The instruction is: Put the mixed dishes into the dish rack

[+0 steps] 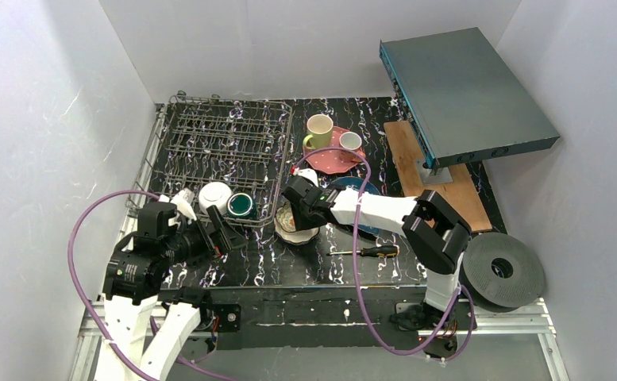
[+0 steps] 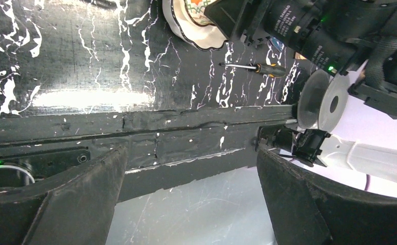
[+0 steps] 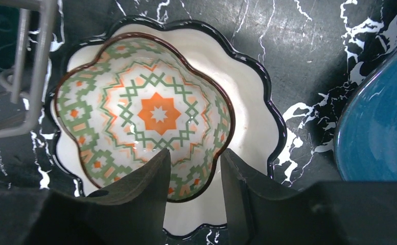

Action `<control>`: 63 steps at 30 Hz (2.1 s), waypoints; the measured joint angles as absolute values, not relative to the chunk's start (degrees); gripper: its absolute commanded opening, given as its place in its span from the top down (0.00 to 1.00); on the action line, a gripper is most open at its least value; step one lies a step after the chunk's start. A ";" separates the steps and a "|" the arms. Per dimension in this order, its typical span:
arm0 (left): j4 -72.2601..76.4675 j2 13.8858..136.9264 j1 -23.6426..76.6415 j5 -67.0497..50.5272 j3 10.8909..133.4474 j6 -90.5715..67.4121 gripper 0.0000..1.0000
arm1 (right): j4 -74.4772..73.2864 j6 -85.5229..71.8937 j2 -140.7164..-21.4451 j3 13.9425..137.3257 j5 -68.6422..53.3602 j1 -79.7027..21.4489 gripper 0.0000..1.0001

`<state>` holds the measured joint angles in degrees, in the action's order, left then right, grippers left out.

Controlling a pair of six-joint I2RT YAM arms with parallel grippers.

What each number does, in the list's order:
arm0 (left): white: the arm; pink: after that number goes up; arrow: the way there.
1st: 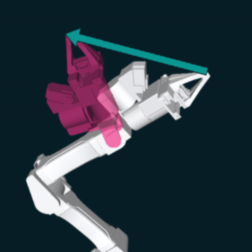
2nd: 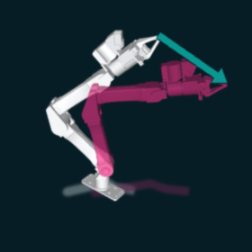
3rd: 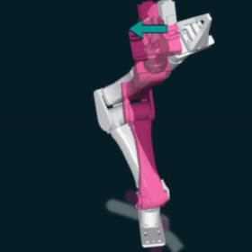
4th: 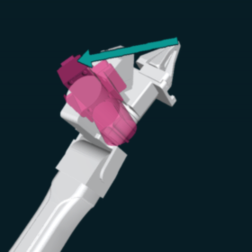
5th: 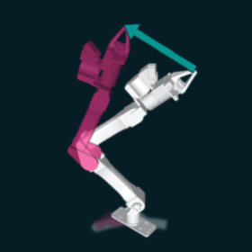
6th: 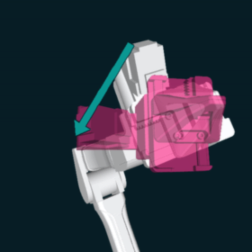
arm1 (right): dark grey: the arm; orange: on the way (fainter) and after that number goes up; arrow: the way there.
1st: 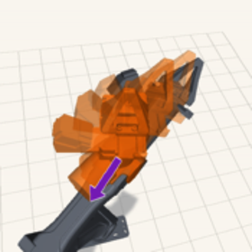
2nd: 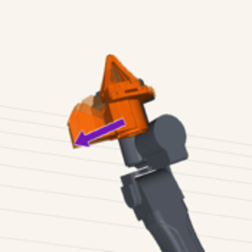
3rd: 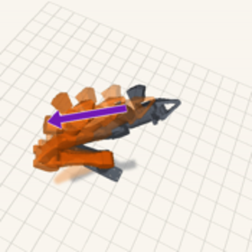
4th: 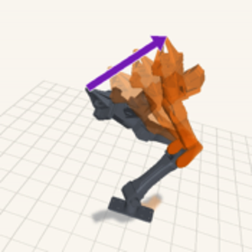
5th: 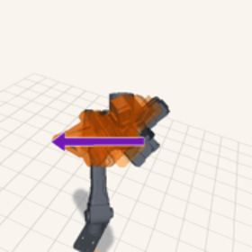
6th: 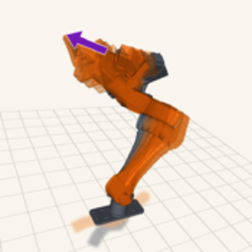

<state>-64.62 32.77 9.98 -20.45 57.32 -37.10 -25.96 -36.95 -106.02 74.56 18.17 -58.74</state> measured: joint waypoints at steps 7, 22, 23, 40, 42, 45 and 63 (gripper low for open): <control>-62.28 32.77 9.98 -26.22 57.32 -40.53 0.01 | -22.79 -37.43 -106.43 72.23 19.77 -58.74 0.74; -49.63 32.99 9.98 -36.05 52.18 -50.76 0.01 | -16.27 -33.95 -90.74 61.49 16.45 -57.74 0.99; -48.27 33.17 9.98 -36.99 51.40 -51.66 0.01 | -15.16 -33.74 -89.19 60.88 14.55 -57.17 0.99; -32.16 37.30 14.76 -43.38 44.95 -58.83 0.06 | 13.28 -43.38 -82.15 54.94 -33.91 -49.19 0.99; -31.90 37.23 15.29 -42.74 44.53 -59.33 0.14 | 15.59 -44.40 -82.50 54.98 -35.68 -49.21 0.99; -30.72 36.64 15.53 -42.35 44.49 -60.40 0.30 | 17.54 -45.45 -83.42 54.98 -36.91 -49.47 0.99; -29.67 33.32 15.53 -40.27 43.66 -62.94 0.62 | 19.49 -45.45 -85.67 54.98 -38.02 -50.92 0.99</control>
